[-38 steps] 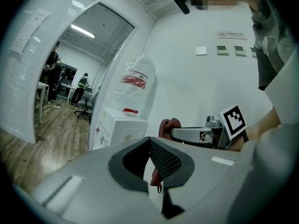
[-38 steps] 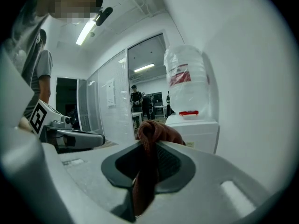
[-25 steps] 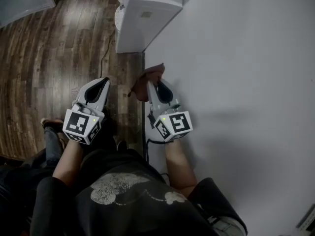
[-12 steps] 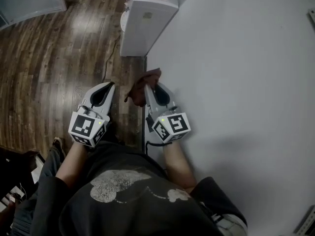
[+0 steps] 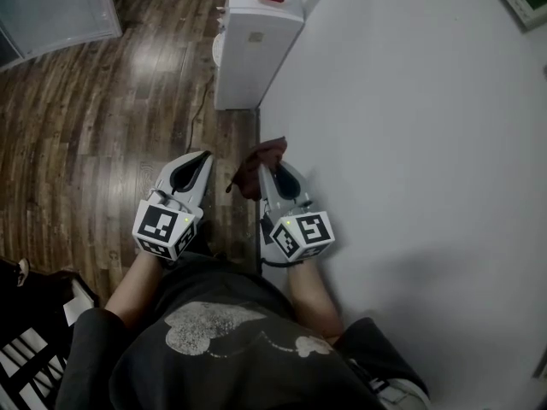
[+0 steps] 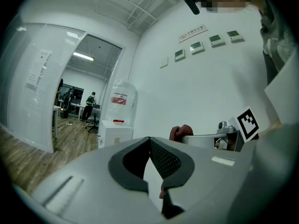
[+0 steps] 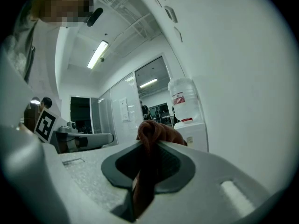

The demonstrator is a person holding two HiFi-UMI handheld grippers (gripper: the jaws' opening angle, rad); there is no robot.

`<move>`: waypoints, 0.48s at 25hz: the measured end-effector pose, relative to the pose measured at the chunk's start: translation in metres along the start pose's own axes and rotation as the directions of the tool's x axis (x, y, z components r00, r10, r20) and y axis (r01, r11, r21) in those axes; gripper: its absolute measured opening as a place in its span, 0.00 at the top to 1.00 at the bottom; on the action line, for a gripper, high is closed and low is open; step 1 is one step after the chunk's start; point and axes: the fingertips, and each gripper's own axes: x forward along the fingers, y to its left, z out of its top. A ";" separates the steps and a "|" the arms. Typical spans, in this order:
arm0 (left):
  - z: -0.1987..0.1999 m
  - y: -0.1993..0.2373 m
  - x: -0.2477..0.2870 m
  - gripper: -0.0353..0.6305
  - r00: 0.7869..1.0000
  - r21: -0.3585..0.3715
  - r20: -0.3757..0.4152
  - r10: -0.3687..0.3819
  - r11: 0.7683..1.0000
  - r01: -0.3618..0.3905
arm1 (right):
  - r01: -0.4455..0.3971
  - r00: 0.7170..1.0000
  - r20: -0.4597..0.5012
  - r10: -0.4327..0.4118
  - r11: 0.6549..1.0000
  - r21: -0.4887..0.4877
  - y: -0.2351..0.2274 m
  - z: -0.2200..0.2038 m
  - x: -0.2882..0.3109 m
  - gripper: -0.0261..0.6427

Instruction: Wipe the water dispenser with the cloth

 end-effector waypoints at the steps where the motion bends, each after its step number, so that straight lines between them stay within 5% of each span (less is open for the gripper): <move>1: 0.000 -0.003 -0.001 0.92 1.000 0.001 0.000 -0.002 1.000 0.002 | -0.002 1.000 -0.008 0.002 1.000 -0.001 0.001 -0.002 -0.002 0.89; 12: -0.006 -0.019 -0.019 0.92 1.000 -0.007 0.001 0.010 1.000 -0.010 | -0.038 0.999 -0.029 0.037 0.999 -0.011 0.016 -0.013 -0.026 0.90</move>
